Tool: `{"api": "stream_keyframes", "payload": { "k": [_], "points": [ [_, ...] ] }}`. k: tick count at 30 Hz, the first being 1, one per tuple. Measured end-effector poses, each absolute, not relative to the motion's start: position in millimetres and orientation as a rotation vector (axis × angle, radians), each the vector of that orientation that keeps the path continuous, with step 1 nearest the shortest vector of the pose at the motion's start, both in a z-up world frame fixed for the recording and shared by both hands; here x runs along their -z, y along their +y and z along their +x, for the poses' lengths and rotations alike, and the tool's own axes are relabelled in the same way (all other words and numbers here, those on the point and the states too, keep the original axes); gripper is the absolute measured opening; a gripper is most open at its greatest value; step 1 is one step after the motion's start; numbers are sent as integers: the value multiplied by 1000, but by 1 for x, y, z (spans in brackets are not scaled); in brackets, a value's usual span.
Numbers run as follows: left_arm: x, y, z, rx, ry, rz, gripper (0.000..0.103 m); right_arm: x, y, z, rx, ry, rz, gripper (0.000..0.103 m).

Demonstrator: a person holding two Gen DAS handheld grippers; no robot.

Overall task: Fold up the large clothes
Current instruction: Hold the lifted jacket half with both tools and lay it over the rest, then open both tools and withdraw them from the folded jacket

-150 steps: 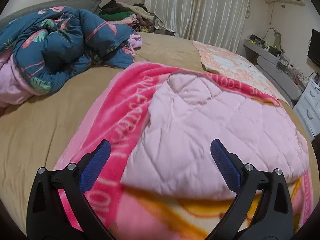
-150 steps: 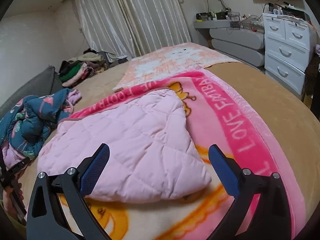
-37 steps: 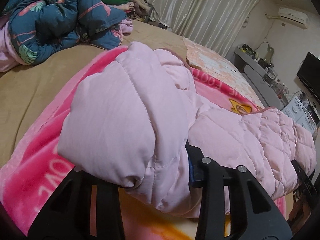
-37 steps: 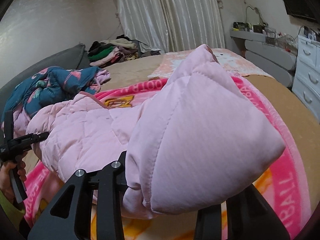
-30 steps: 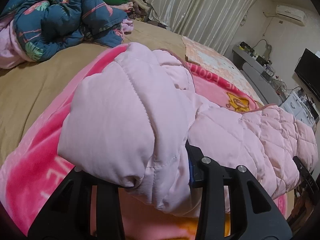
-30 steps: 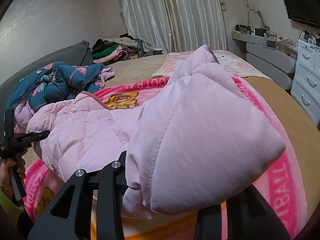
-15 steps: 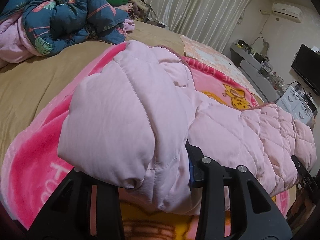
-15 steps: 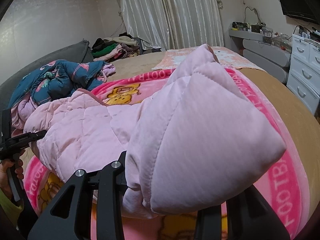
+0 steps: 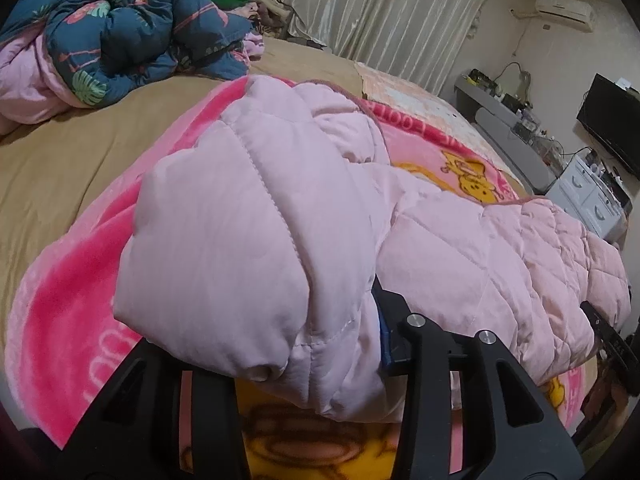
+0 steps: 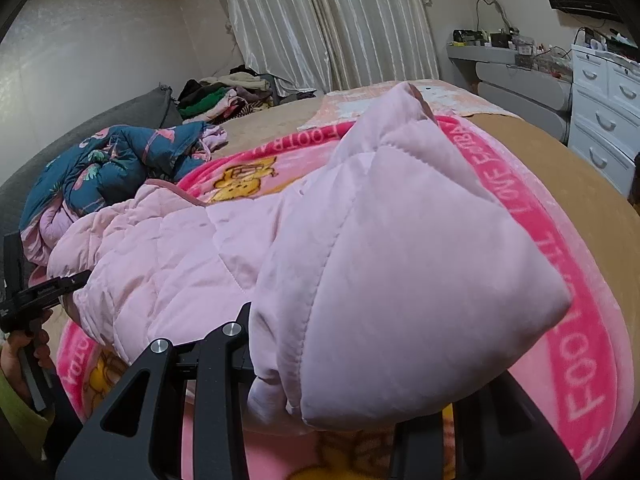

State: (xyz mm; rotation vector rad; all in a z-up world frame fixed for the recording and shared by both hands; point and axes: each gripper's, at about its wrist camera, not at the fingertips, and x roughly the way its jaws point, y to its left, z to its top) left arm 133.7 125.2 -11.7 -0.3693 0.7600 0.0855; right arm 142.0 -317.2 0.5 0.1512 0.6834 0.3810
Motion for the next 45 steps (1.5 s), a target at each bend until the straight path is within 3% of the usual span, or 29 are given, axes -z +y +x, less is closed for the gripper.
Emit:
{"api": "stream_keyframes", "payload": {
  "k": [12,21,33,40,45],
  "points": [
    [24,129,126,-90,783,-360,35,12,-318,134,-362,719,179,34],
    [40,131,136,-117,818,-369,42,32,-318,159,-291,822,248,39],
    [49,131,133,-134,848,-394,52,52,-327,160,-212,910,341,65],
    [43,133,120,-137,855,-398,66,47,-334,142,-176,911,342,89],
    [34,129,106,-142,848,-374,81,36,-334,122,-159,878,300,98]
  ]
}}
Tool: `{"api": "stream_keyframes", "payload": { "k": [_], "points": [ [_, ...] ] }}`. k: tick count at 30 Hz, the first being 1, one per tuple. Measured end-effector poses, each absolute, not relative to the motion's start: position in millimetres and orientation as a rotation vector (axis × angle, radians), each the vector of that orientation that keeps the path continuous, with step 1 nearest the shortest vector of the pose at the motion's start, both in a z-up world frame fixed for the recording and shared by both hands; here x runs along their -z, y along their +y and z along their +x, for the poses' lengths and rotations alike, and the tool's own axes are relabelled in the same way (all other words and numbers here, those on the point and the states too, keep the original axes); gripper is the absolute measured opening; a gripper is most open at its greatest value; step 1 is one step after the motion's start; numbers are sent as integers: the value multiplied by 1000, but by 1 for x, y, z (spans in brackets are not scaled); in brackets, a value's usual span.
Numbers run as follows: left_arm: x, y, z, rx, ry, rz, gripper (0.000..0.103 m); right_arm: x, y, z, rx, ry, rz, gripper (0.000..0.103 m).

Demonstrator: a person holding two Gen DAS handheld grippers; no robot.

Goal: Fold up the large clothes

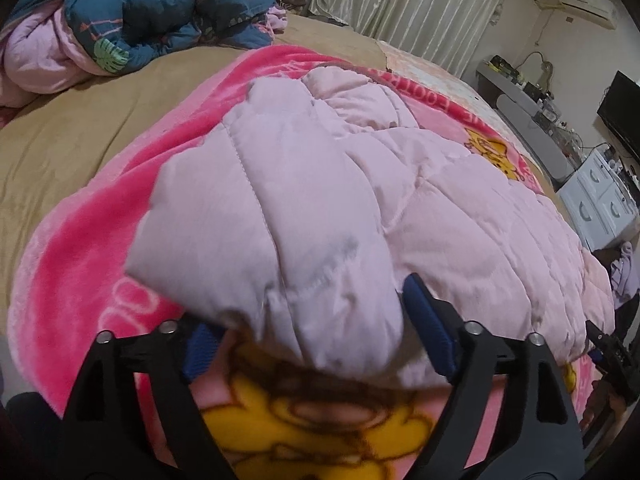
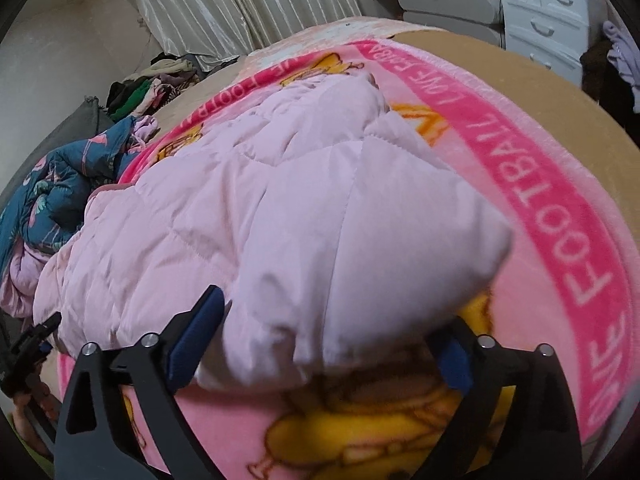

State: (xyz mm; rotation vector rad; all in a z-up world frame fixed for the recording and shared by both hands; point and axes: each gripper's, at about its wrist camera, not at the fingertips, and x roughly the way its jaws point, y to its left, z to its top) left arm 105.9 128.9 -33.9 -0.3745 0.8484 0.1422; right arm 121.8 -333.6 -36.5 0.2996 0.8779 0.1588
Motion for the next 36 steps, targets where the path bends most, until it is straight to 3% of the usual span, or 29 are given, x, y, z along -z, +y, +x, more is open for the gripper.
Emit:
{"api": "stream_keyframes", "payload": {
  "k": [3,4,5,24,36],
  "points": [
    [28,124,95,-148,839,-343,84,31,-333,108,-147,849,276,99],
    [27,122,91,-148,833,-339,93,28,-333,101,-147,833,264,99],
    [24,120,86,-155,823,-330,94,26,-333,97,-143,825,254,99],
    [-27,67,17,-86,658,-178,94,-43,-299,-5,-266,586,107,99],
    [-11,35,-10,-21,651,-153,94,-31,-271,-43,-296,589,10,99]
  ]
}}
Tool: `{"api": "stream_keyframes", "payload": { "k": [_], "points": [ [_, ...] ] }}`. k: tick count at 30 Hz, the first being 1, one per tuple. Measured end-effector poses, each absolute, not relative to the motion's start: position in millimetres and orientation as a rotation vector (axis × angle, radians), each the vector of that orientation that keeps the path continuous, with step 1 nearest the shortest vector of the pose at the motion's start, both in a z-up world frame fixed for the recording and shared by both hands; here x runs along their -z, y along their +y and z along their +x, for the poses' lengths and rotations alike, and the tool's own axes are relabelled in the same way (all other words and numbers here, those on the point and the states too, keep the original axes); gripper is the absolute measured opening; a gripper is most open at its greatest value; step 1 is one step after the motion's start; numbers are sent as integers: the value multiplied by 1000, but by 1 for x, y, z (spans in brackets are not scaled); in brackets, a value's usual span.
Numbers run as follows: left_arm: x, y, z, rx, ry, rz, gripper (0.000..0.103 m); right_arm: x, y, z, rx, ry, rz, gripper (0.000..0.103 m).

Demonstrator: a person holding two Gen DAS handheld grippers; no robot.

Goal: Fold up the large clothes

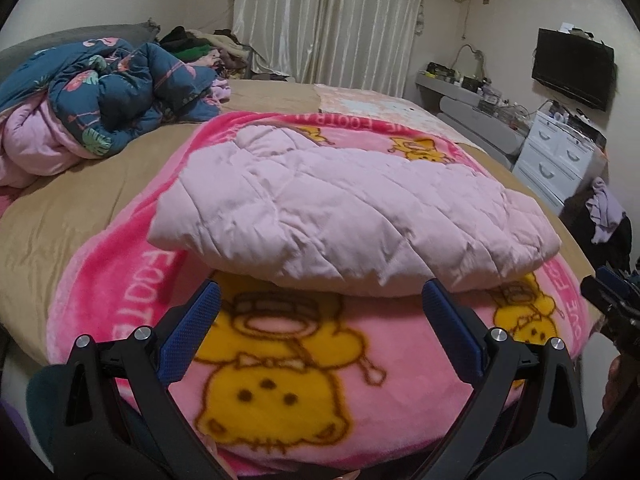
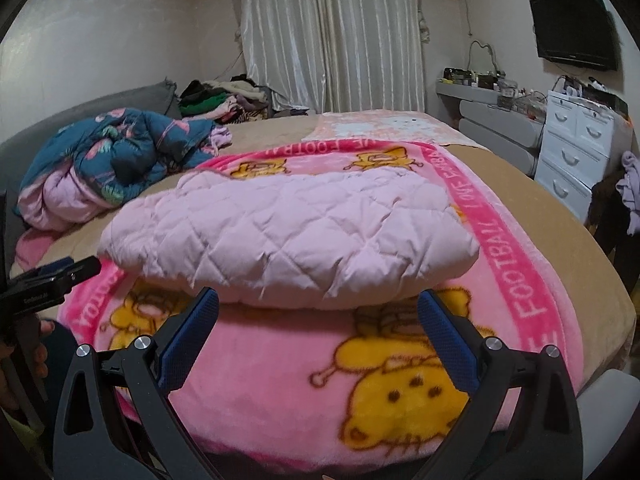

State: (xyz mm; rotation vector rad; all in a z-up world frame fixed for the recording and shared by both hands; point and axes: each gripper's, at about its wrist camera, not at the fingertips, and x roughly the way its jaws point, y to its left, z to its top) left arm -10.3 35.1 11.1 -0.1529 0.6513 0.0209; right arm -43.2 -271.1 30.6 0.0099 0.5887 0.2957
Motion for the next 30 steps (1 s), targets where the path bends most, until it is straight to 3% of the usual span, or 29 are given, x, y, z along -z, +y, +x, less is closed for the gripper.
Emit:
{"api": "stream_keyframes", "payload": {
  "k": [10,30],
  "points": [
    [6,16,-20,54,659,-155,94,-2,-252,-53,-330,655,-9,99],
    [9,16,-19,48,672,-146,94,-1,-253,-51,-319,650,-1,99]
  ]
}}
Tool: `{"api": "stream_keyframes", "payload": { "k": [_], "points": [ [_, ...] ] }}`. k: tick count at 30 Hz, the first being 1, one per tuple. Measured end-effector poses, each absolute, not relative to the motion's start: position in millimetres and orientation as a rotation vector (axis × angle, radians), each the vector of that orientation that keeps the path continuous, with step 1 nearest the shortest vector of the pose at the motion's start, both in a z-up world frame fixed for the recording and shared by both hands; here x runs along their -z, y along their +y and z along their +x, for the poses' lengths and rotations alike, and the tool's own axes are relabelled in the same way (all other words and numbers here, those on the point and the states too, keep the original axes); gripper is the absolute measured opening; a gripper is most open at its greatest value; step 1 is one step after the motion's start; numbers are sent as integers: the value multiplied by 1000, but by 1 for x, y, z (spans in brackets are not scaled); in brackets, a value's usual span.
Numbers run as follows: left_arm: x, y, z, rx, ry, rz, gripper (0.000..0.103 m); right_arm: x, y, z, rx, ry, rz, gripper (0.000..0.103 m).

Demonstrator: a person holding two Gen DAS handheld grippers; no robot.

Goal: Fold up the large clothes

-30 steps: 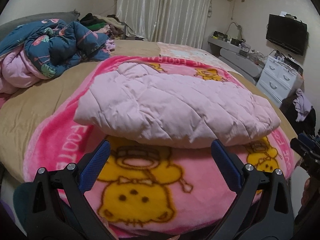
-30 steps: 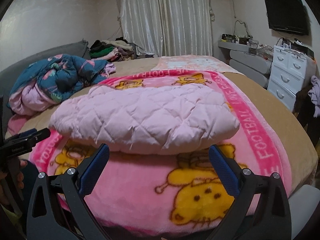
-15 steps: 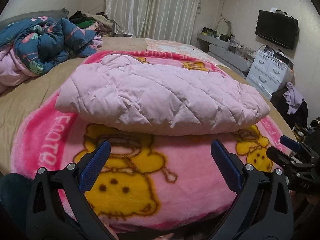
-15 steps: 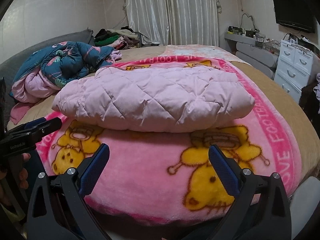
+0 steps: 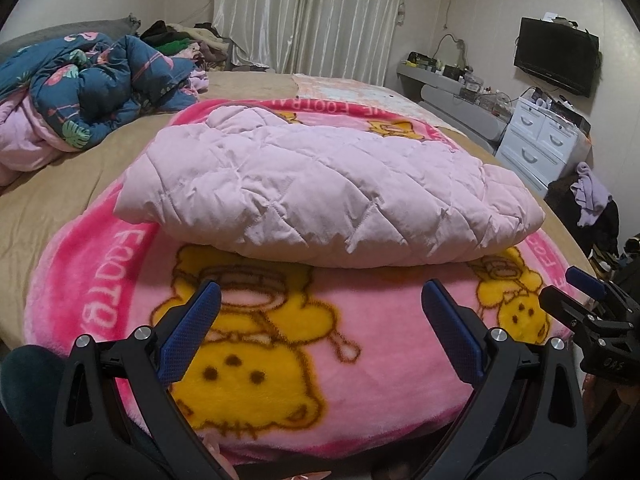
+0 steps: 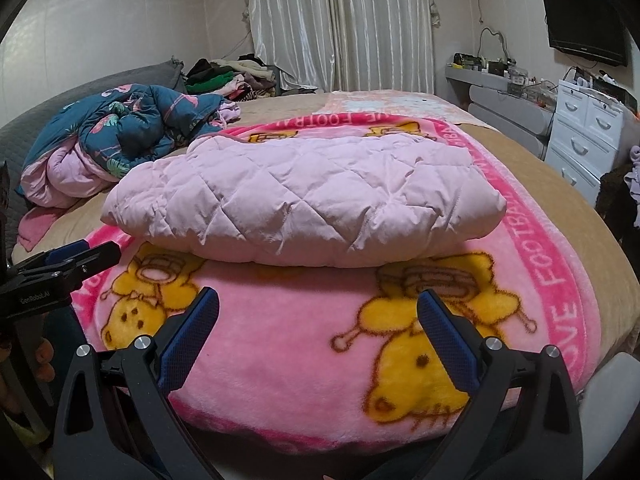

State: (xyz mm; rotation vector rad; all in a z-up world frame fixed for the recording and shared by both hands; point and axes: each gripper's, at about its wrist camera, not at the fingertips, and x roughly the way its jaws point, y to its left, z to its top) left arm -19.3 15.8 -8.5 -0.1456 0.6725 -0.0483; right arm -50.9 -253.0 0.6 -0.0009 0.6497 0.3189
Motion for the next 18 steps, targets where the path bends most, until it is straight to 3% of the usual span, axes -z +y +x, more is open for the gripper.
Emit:
{"api": "stream_keyframes", "payload": {
  "k": [18],
  "points": [
    [8,18,-20,42,671,-146,94,-2,-252,-51,-320,649,-2,99]
  ]
}}
